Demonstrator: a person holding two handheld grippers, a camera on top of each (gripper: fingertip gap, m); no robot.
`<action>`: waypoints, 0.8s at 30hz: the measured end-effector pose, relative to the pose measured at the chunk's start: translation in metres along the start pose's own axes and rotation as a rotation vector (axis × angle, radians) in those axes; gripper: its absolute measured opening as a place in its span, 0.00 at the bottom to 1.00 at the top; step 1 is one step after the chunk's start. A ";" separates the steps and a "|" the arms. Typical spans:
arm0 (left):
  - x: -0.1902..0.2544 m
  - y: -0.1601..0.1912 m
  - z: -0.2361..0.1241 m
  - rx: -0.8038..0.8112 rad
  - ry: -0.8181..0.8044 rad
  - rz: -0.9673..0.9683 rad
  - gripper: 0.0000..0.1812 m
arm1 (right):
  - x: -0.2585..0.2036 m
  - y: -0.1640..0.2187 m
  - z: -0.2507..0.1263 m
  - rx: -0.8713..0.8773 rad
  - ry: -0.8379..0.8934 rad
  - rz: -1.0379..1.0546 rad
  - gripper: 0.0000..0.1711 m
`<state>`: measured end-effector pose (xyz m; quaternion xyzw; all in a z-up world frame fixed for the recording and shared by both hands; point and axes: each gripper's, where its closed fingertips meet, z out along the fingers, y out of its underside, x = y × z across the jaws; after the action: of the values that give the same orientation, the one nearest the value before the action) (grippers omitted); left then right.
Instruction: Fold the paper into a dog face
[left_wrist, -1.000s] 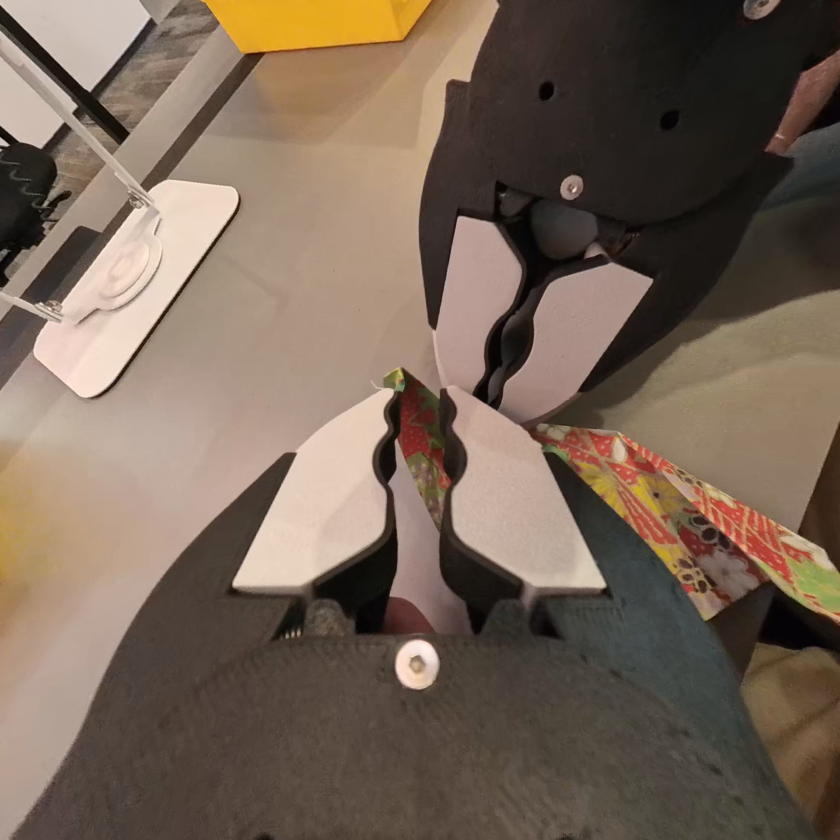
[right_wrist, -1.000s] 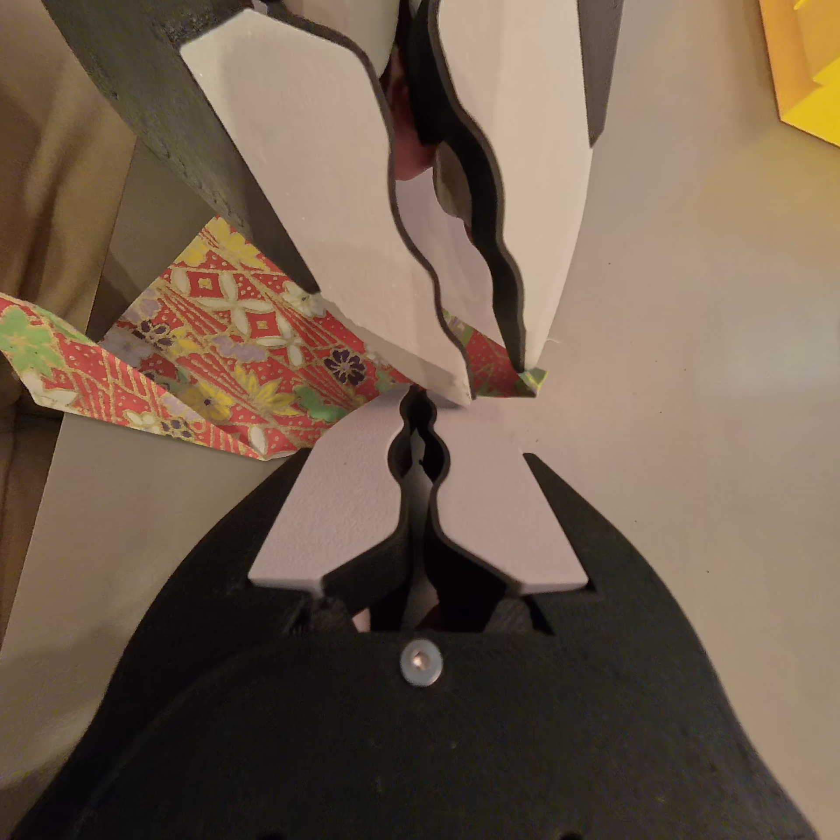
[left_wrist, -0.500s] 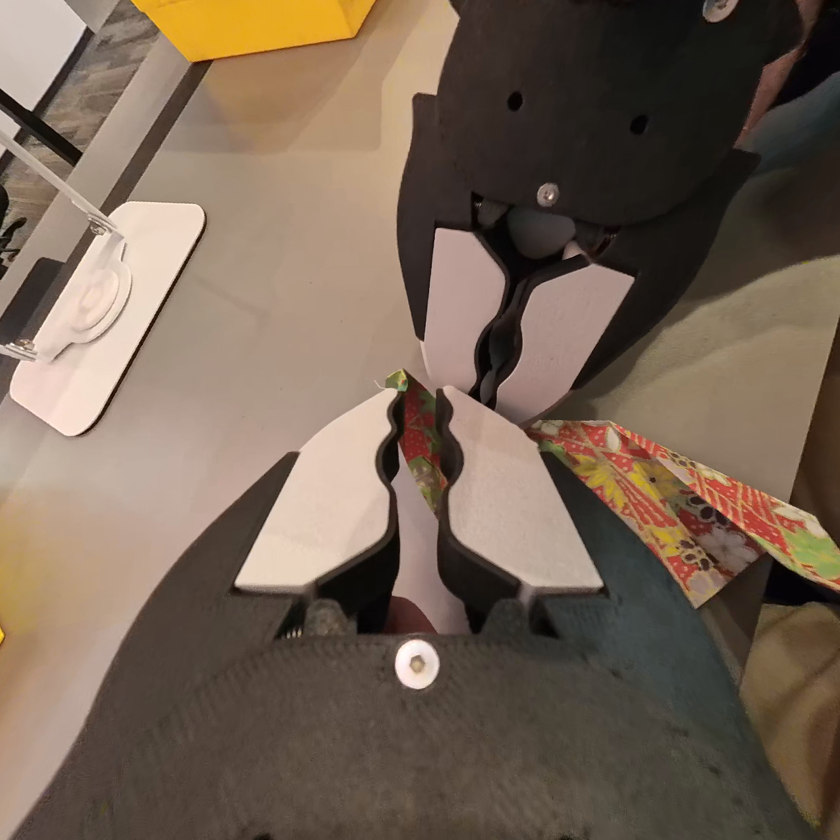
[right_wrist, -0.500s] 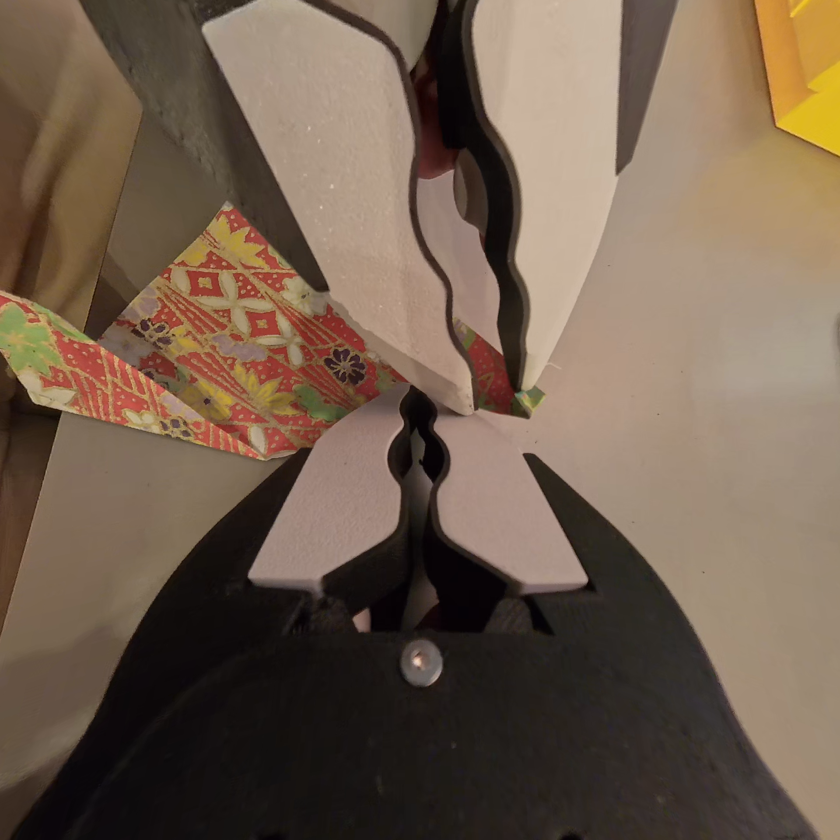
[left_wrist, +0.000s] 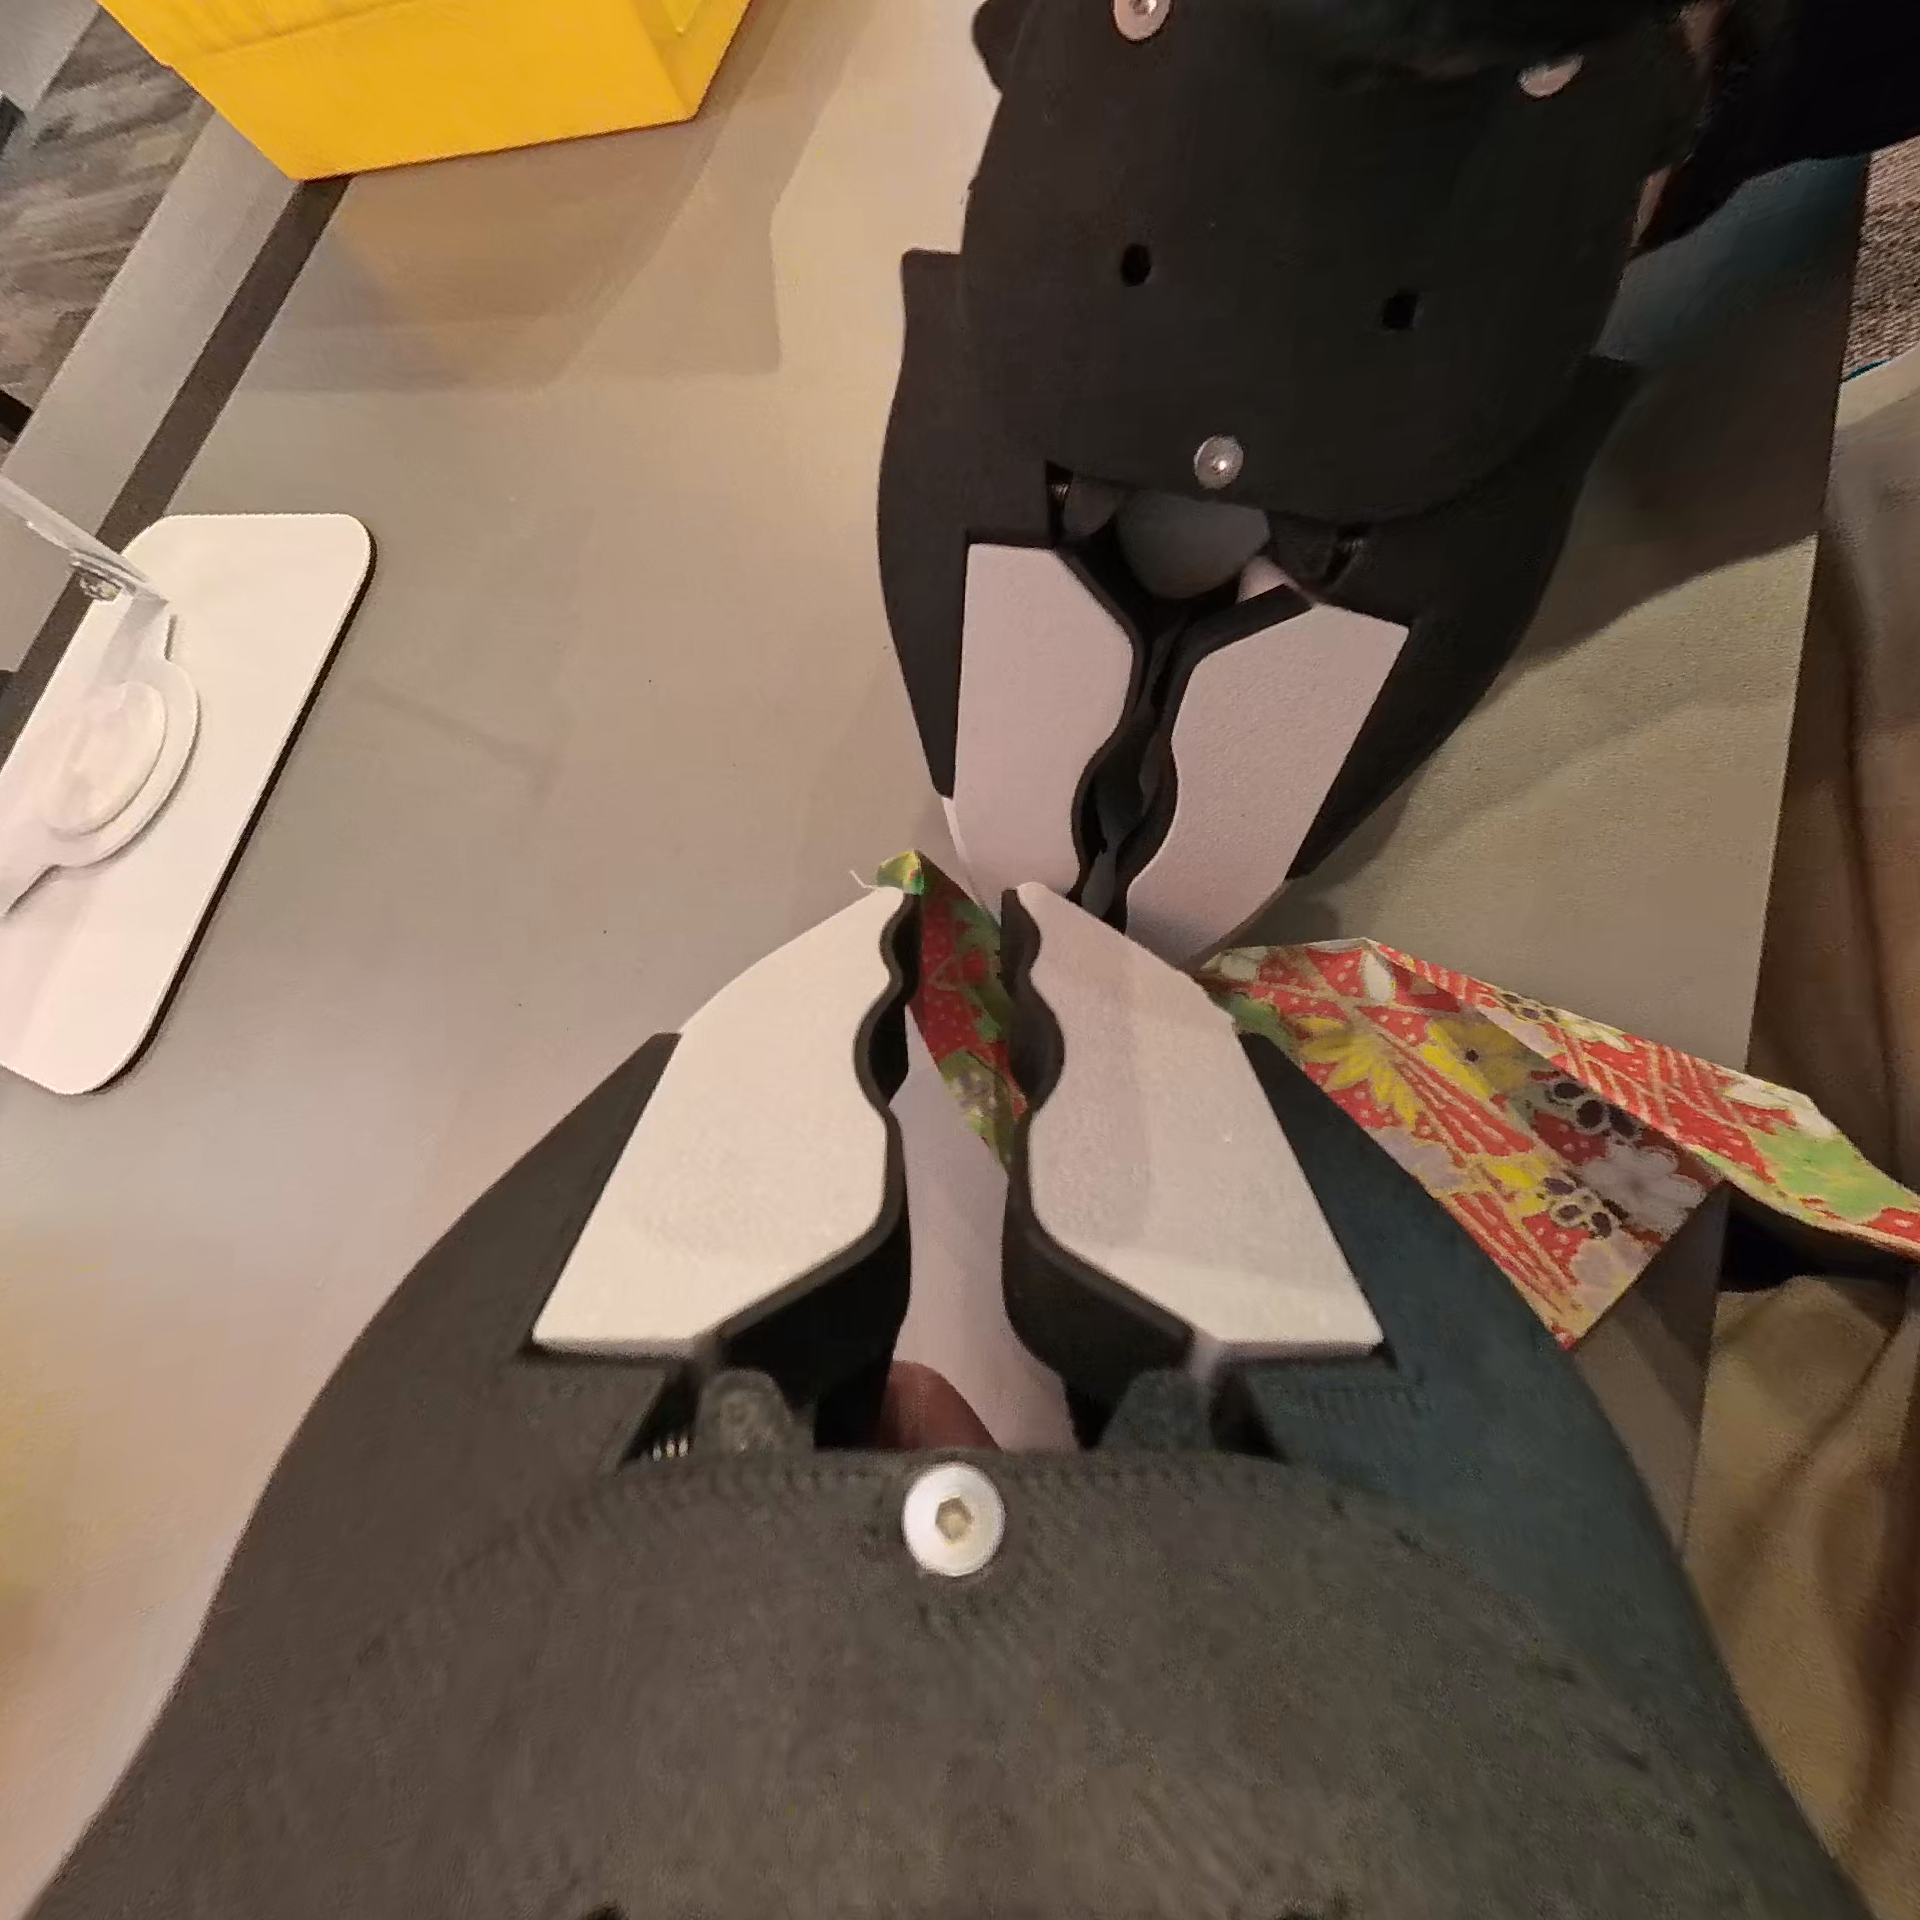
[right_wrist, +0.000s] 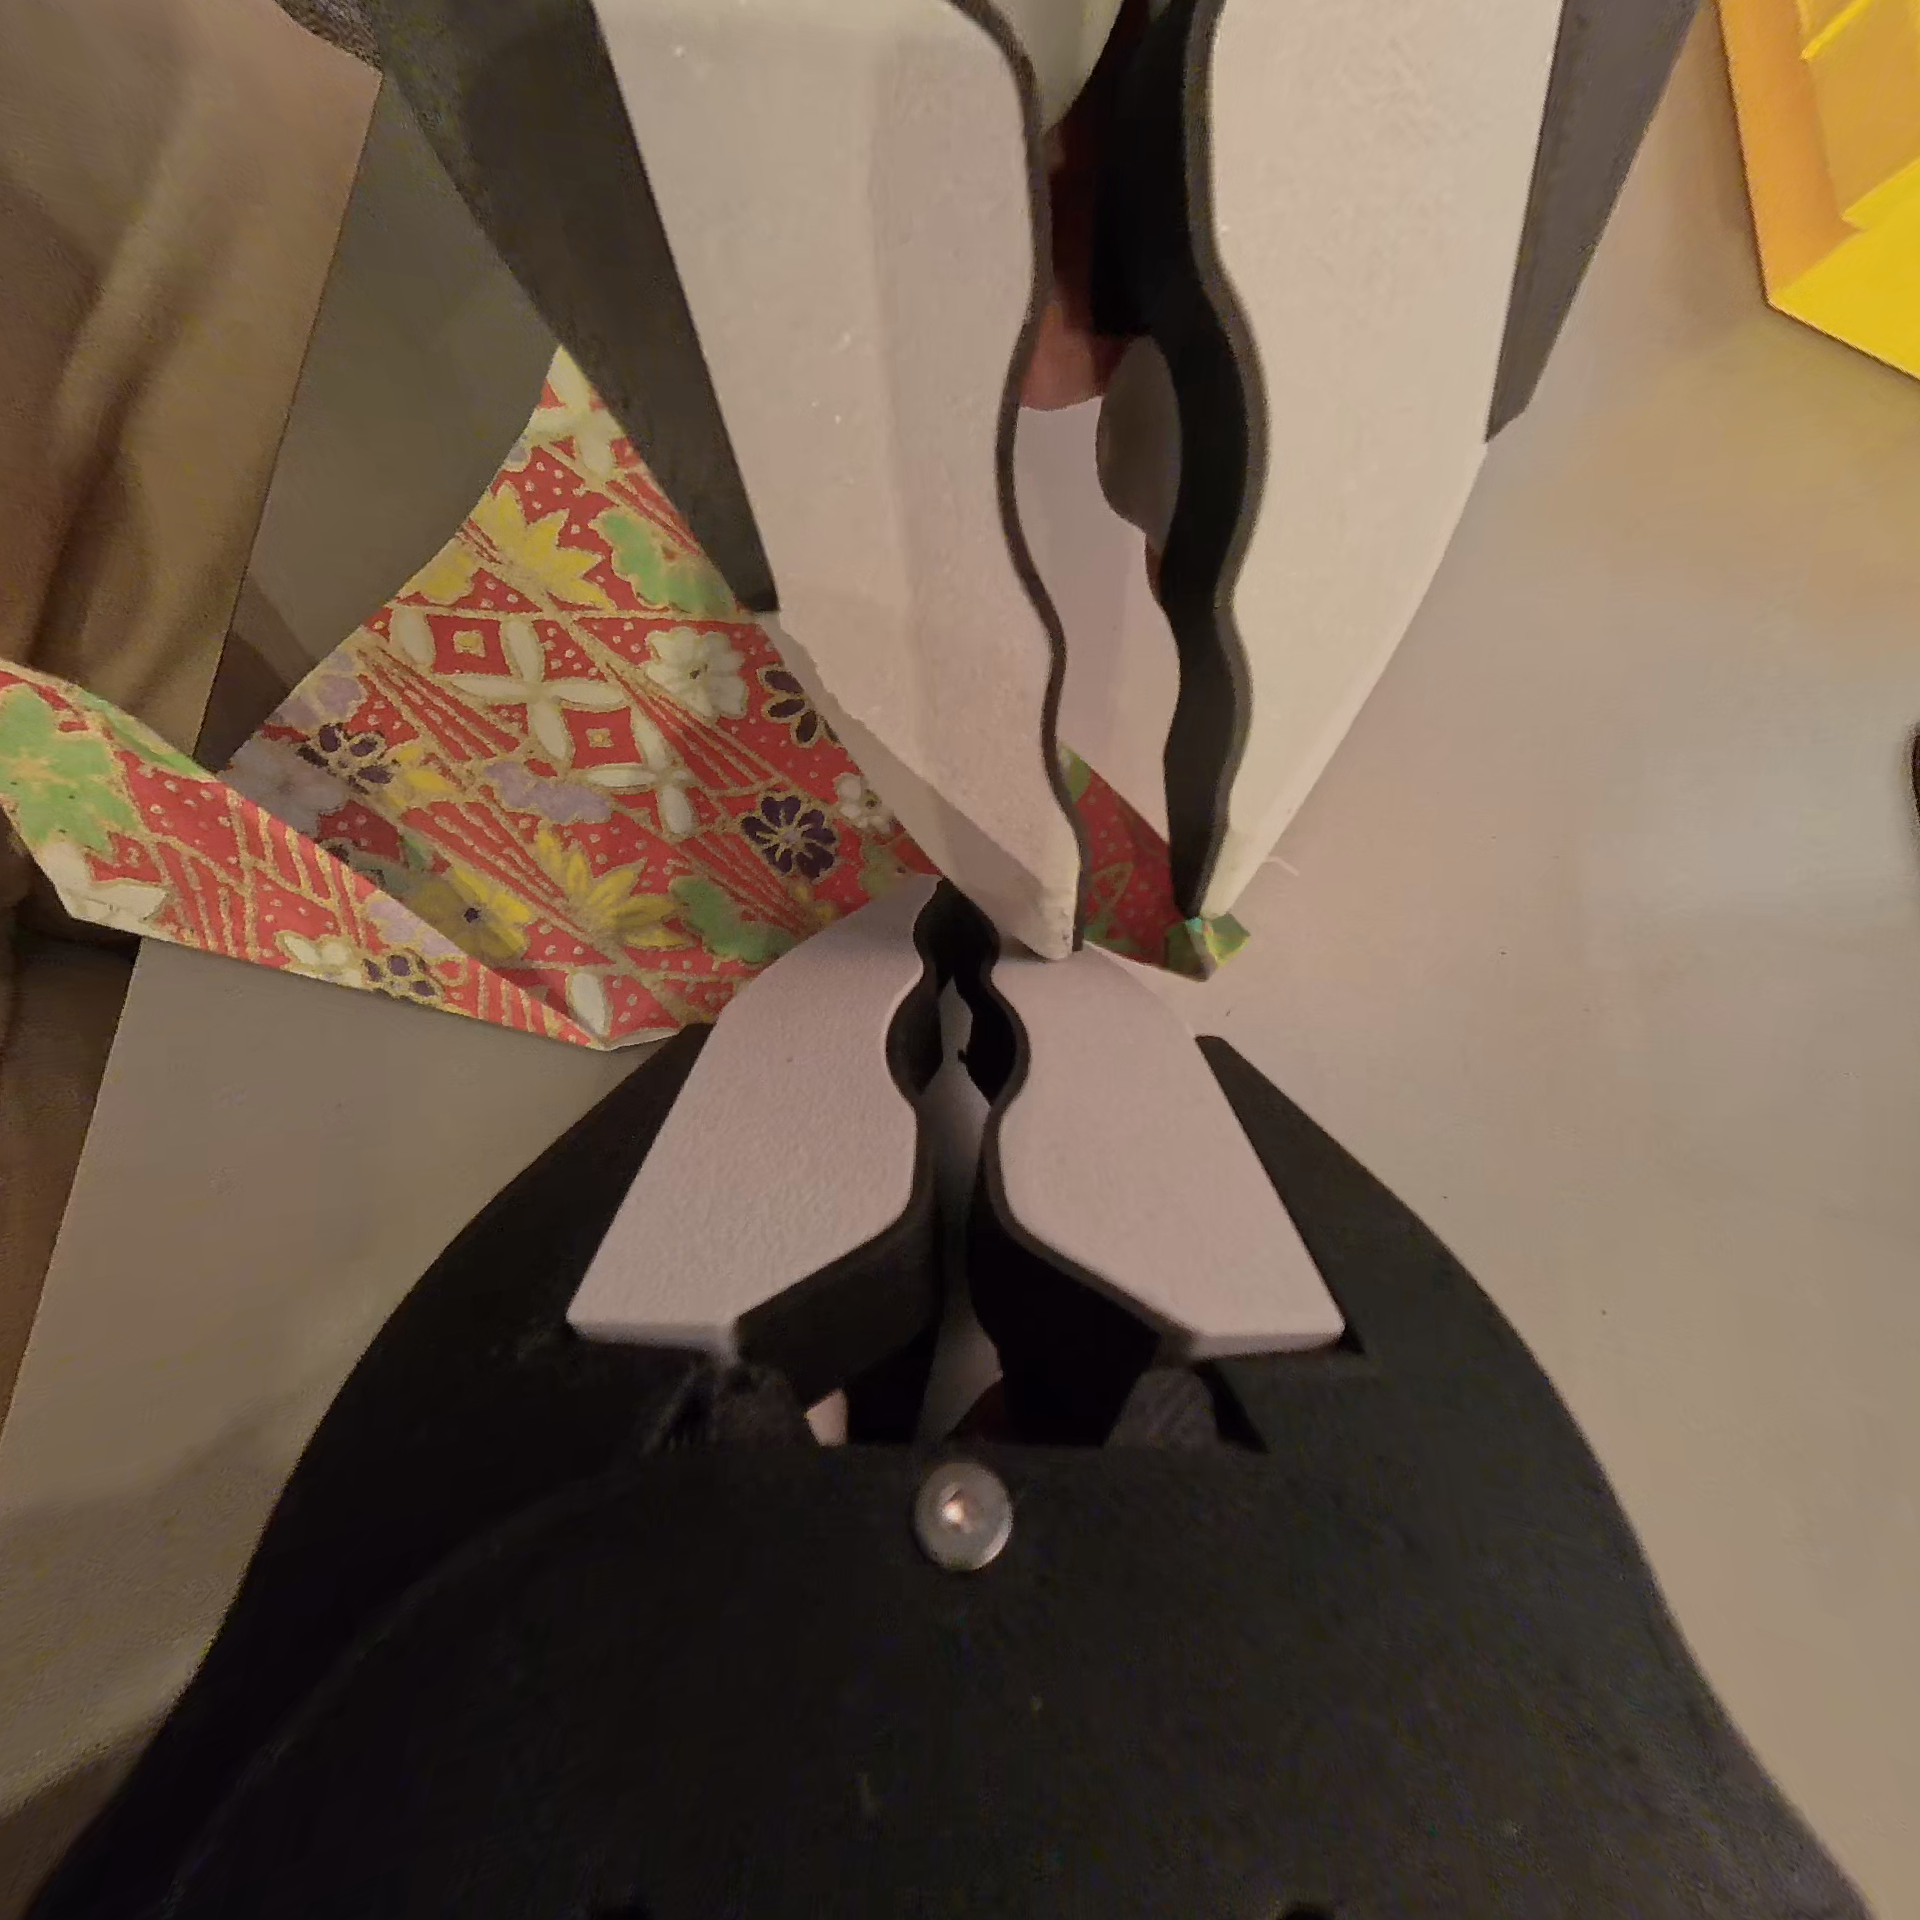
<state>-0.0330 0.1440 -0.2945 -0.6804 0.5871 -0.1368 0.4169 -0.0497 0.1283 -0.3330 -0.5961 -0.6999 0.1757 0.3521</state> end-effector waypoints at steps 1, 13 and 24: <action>0.001 0.000 0.000 0.004 0.003 0.004 0.08 | 0.000 0.000 0.000 0.000 -0.001 -0.001 0.00; 0.004 -0.001 -0.001 0.006 0.048 -0.002 0.10 | 0.000 0.000 0.000 0.002 0.001 -0.007 0.00; 0.011 0.004 -0.001 -0.056 0.205 -0.019 0.14 | 0.000 0.000 0.000 0.003 0.001 -0.009 0.00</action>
<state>-0.0336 0.1332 -0.3004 -0.6798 0.6238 -0.1929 0.3340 -0.0500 0.1287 -0.3329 -0.5925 -0.7022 0.1747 0.3539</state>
